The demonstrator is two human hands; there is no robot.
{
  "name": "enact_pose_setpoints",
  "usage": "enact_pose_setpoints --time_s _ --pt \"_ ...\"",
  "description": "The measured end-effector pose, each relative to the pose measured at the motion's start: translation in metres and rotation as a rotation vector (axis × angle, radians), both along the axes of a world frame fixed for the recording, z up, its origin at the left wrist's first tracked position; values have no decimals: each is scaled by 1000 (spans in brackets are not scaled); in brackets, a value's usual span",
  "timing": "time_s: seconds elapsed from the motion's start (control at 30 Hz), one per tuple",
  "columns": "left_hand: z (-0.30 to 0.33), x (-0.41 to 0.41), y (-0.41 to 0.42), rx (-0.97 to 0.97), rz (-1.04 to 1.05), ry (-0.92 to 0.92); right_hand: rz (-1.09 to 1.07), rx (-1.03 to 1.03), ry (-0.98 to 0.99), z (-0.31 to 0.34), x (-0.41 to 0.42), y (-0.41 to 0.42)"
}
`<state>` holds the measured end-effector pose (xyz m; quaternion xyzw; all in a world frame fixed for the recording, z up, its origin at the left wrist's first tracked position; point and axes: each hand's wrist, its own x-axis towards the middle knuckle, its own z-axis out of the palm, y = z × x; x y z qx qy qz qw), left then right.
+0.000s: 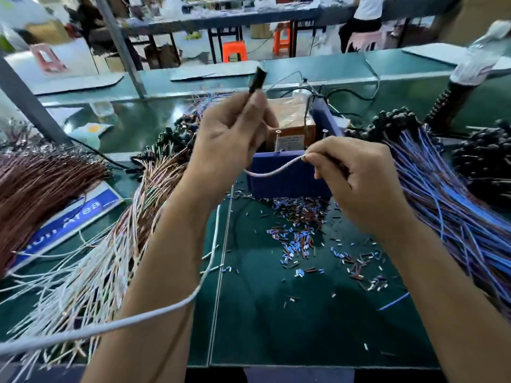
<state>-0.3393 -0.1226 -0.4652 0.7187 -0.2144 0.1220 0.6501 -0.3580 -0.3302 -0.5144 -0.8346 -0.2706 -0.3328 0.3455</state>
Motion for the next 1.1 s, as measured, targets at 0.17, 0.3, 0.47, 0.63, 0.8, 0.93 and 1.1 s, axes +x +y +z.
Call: enact_pose_setpoints --time_s 0.17,0.3,0.47,0.63,0.8,0.93,1.1 --pt "-43 9 -30 458 -28 -142 -35 98 -37 -25 3 -7" --pt "-59 13 -33 411 -126 -45 -65 141 -10 -38 4 -7" --pt "-80 14 -28 275 -187 68 -94 153 26 -41 6 -8" --pt "-93 15 -20 38 -349 270 54 377 297 -44 3 -9" --pt "-100 11 -21 -47 -580 472 191 520 435 -45 6 -11" --pt "-103 12 -26 -177 -563 530 230 584 452 -48 8 -13" --pt "-104 14 -27 -331 -523 594 353 568 476 -51 5 -13"
